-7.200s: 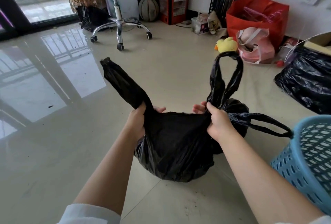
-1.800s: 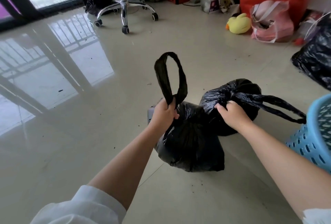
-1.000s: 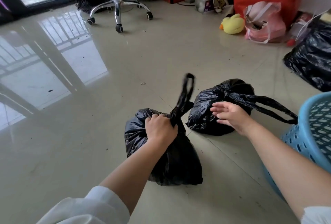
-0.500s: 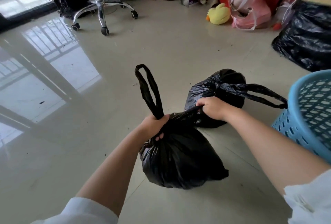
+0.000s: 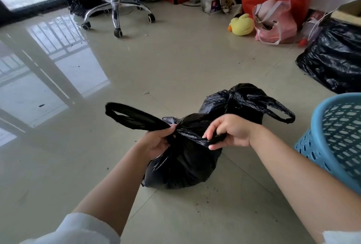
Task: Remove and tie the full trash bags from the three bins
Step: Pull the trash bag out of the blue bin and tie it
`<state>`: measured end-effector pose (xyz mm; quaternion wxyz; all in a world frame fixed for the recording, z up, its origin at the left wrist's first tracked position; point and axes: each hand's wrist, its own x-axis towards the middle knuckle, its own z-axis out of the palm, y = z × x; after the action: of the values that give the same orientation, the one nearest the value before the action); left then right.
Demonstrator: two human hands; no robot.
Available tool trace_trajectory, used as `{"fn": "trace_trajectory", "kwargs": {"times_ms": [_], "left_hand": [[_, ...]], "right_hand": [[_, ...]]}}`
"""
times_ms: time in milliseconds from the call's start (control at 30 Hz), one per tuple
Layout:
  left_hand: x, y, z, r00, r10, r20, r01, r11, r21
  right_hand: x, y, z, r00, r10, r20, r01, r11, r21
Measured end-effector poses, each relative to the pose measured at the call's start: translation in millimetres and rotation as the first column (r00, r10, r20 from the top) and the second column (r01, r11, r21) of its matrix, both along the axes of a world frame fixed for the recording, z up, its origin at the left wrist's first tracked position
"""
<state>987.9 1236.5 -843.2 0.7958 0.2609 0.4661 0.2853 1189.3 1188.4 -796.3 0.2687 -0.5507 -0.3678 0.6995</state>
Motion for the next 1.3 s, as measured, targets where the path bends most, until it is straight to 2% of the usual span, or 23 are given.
{"fn": "trace_trajectory", "kwargs": {"times_ms": [67,200,267,333,367,400,467,500,567,633,733,767,833,1000,1067,1133,1233,1267,1300], "left_hand": [[3,-2,-3,0.999,-0.010,-0.034,0.012,0.999,0.046],[9,-5,-7,0.980,-0.131,-0.152,0.151,0.980,0.131],[6,-3,-7,0.959,-0.195,-0.207,0.232,0.958,0.170],[2,-2,-4,0.921,-0.291,-0.258,0.344,0.919,0.192],[0,-3,-1,0.893,-0.343,-0.292,0.407,0.892,0.196],[0,-4,0,0.864,-0.383,-0.328,0.459,0.866,0.199],[2,-6,2,0.814,-0.431,-0.389,0.531,0.823,0.201],[4,-7,4,0.794,-0.445,-0.414,0.558,0.804,0.206],[6,-7,7,0.775,-0.464,-0.428,0.587,0.780,0.216],[6,-5,8,0.779,-0.464,-0.422,0.589,0.772,0.238],[5,-5,11,0.731,-0.463,-0.502,0.647,0.703,0.294],[5,-6,13,0.718,-0.442,-0.537,0.659,0.681,0.321],[7,-8,15,0.722,-0.368,-0.585,0.642,0.672,0.369],[23,-9,13,0.736,-0.020,-0.677,0.549,0.604,0.579],[24,-9,12,0.672,0.076,-0.737,0.607,0.512,0.607],[20,-11,11,0.604,0.158,-0.781,0.646,0.477,0.596],[19,-11,2,0.516,0.214,-0.829,0.628,0.564,0.537],[21,-10,0,0.524,0.174,-0.834,0.585,0.638,0.501],[21,-8,-3,0.588,0.098,-0.803,0.507,0.729,0.460]], "right_hand": [[4,-8,-15,0.995,0.098,-0.014,-0.098,0.994,-0.038],[10,-12,-24,0.939,0.339,-0.059,-0.343,0.938,-0.055],[20,-9,-16,0.936,0.307,-0.171,-0.313,0.950,-0.009],[27,-3,-10,0.968,0.136,-0.211,-0.130,0.991,0.041],[29,1,-10,0.989,0.025,-0.147,-0.010,0.995,0.099],[27,3,-8,0.997,-0.078,-0.010,0.078,0.979,0.187],[15,6,-4,0.935,-0.168,0.311,0.055,0.938,0.341],[9,6,0,0.908,-0.120,0.402,-0.033,0.935,0.354],[-5,4,8,0.824,0.097,0.558,-0.299,0.911,0.283],[-18,2,11,0.675,0.276,0.684,-0.515,0.840,0.170],[-33,1,2,0.482,0.355,0.801,-0.650,0.758,0.056],[-35,0,-1,0.446,0.357,0.821,-0.663,0.748,0.035],[-37,1,-5,0.453,0.333,0.827,-0.630,0.776,0.033],[-36,7,-16,0.627,0.183,0.757,-0.427,0.894,0.138],[-39,7,-17,0.672,0.176,0.719,-0.384,0.914,0.135],[-45,6,-17,0.699,0.206,0.684,-0.400,0.906,0.137],[-47,4,-18,0.680,0.234,0.695,-0.438,0.890,0.129],[-46,3,-19,0.679,0.230,0.697,-0.436,0.891,0.131],[-43,1,-20,0.673,0.236,0.701,-0.442,0.888,0.125]]}}
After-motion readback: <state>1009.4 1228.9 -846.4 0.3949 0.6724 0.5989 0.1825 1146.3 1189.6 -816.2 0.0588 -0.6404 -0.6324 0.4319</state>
